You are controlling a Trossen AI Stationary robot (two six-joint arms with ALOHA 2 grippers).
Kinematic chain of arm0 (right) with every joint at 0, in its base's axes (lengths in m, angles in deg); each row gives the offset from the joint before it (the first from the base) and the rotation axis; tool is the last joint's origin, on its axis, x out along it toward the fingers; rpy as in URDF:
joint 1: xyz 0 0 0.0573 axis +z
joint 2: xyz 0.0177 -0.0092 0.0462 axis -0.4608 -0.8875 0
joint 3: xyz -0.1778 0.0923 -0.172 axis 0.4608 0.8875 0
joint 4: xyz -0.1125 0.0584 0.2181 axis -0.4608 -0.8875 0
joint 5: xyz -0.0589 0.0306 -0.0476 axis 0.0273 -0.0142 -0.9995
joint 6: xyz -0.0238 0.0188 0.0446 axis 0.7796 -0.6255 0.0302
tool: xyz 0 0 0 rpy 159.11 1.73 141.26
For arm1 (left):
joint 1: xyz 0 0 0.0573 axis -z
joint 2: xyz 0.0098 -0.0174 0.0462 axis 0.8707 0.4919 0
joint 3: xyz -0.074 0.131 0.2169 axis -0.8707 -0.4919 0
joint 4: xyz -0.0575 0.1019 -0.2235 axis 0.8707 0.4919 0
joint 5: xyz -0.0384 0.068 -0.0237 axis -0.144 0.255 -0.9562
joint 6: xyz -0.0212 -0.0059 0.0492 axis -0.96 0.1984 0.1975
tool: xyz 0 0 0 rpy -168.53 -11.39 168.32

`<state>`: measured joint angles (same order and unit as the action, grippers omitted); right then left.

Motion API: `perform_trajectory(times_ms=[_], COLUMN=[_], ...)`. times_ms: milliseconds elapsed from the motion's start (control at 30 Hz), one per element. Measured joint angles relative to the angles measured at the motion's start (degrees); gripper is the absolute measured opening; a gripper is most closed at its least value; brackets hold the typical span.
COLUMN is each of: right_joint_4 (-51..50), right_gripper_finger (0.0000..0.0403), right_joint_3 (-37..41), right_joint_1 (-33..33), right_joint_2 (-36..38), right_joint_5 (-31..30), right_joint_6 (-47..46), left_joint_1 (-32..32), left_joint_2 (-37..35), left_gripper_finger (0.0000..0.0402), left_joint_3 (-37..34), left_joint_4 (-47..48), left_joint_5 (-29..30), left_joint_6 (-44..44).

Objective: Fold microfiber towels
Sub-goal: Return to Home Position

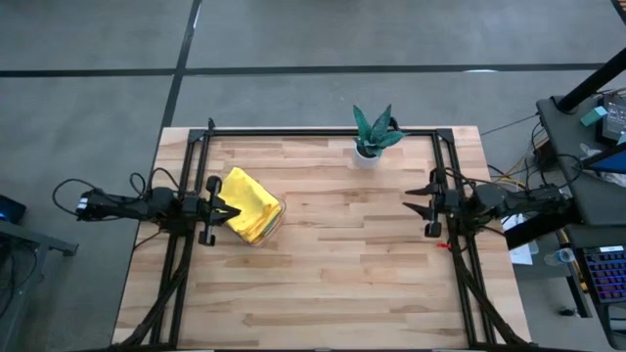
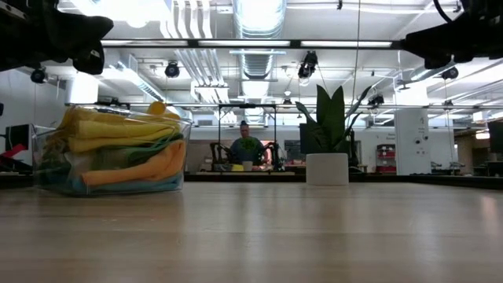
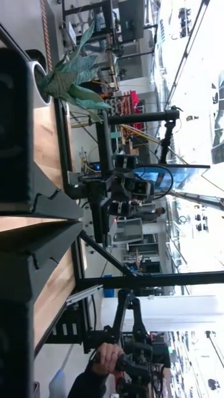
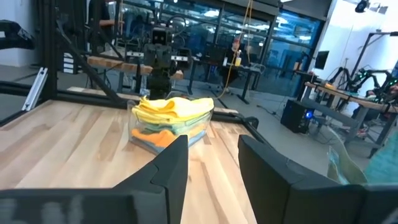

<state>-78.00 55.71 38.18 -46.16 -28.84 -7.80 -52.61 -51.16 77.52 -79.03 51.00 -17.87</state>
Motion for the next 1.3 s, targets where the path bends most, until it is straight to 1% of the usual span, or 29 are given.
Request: perform_trajectory(times_ms=[100,367,733,900,967,1200,1300], right_joint_4=[-1.50,-1.38,-1.32,-1.25,0.34,0.77,0.77], right_gripper_finger=[0.0128,0.0116,0.0110,0.0102,0.0099,0.0091,0.0091], right_joint_3=[0.31,3.04,4.16,6.71,7.26,7.45,7.45], right_joint_1=[0.00,0.00,-0.02,-0.02,-0.04,-0.04,-0.04], right_joint_2=[1.04,5.51,5.49,5.49,5.12,4.25,4.22], right_joint_5=[0.00,-0.02,-0.63,-6.10,-8.00,-8.38,-10.57], right_joint_6=[-0.38,0.15,0.29,0.25,-0.31,-0.71,-0.25], left_joint_1=[0.00,0.00,0.00,0.01,0.02,0.02,0.02], left_joint_2=[0.00,0.00,-0.09,-0.11,-0.11,0.26,0.13], left_gripper_finger=[0.0004,0.0004,0.0004,0.0004,0.0004,0.0004,0.0004], left_joint_3=[0.00,0.00,0.00,-0.15,-0.68,-0.87,-0.90], left_joint_4=[0.19,0.78,0.98,1.04,1.06,3.89,5.04], left_joint_5=[-0.03,-0.11,-0.15,-0.16,-0.17,-0.44,-0.50], left_joint_6=[0.00,-0.04,-0.04,-0.04,-0.09,-2.94,-3.08])
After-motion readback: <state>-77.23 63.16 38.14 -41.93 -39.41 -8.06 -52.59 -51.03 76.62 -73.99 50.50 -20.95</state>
